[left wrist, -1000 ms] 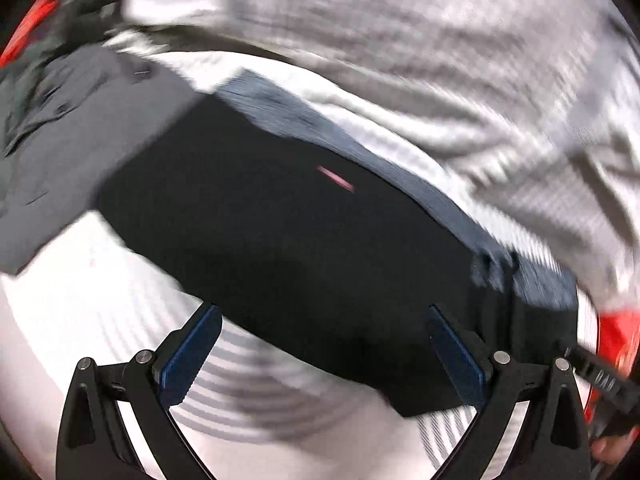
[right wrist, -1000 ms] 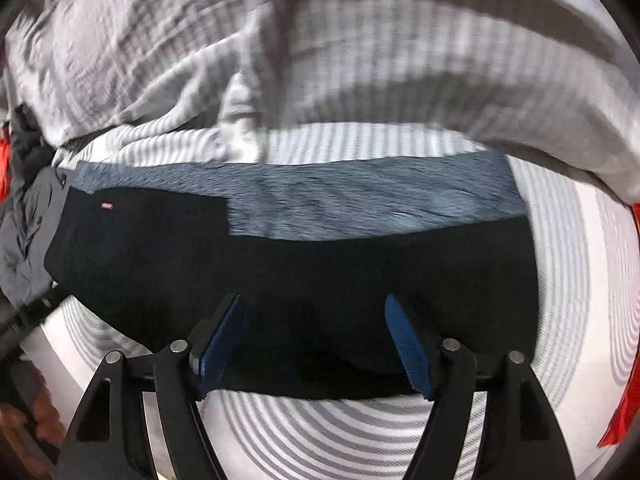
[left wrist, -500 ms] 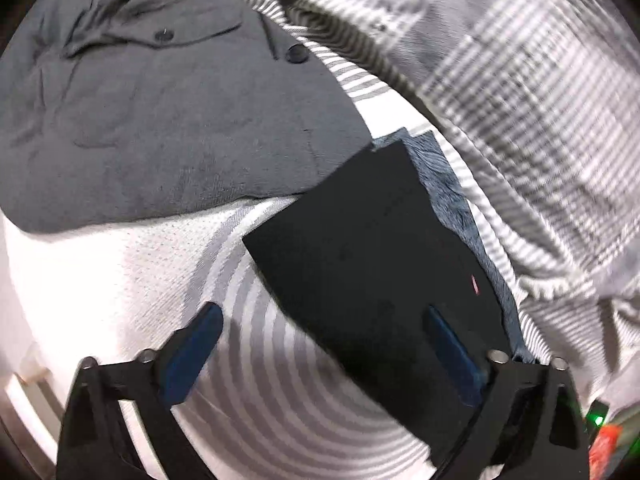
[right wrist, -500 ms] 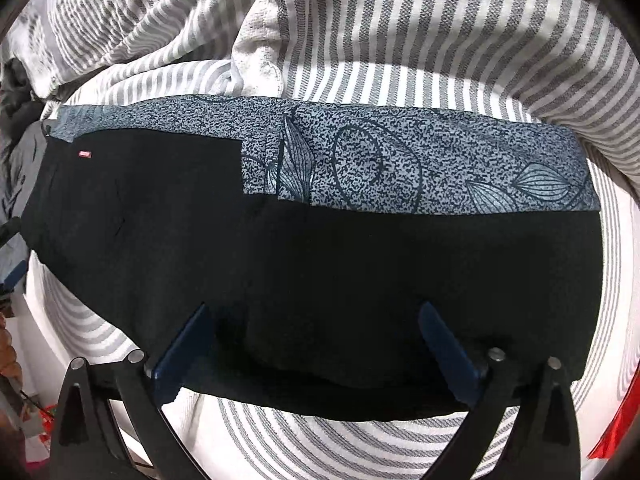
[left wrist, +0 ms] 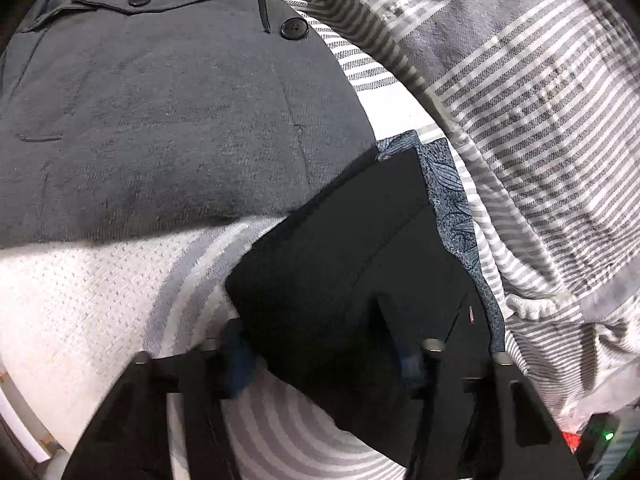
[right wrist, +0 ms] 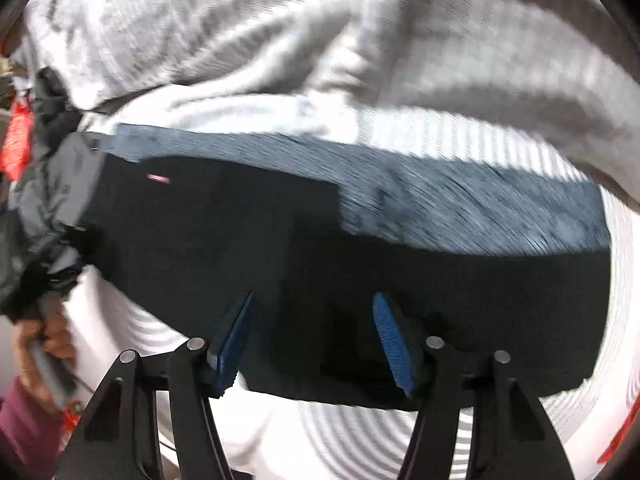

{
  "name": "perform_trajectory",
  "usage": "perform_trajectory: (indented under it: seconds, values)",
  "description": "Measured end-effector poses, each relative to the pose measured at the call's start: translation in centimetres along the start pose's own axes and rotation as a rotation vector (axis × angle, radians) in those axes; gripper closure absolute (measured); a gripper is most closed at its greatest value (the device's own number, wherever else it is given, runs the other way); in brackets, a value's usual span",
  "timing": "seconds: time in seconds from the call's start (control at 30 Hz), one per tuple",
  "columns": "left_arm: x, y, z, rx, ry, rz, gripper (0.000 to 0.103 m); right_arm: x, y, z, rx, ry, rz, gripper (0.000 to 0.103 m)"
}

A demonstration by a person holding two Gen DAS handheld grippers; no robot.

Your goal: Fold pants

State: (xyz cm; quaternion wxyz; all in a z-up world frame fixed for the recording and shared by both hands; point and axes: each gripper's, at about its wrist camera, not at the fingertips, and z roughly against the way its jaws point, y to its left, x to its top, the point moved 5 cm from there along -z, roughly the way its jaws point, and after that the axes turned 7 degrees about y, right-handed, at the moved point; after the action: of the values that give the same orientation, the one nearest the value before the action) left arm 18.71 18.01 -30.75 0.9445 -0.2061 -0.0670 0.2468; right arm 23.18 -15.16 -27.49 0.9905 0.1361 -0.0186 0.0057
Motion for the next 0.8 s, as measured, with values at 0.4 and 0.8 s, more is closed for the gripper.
perform_trajectory:
  seconds: [0.4, 0.8]
  values:
    - [-1.7, -4.2, 1.9, 0.169, -0.151, -0.358, 0.077, 6.3, 14.4, -0.6, 0.202, 0.130, 0.202, 0.032]
    - [-2.7, -5.7, 2.1, 0.235, -0.212, -0.565, 0.077, 11.0, 24.6, -6.8, 0.260, 0.307, 0.282, 0.030]
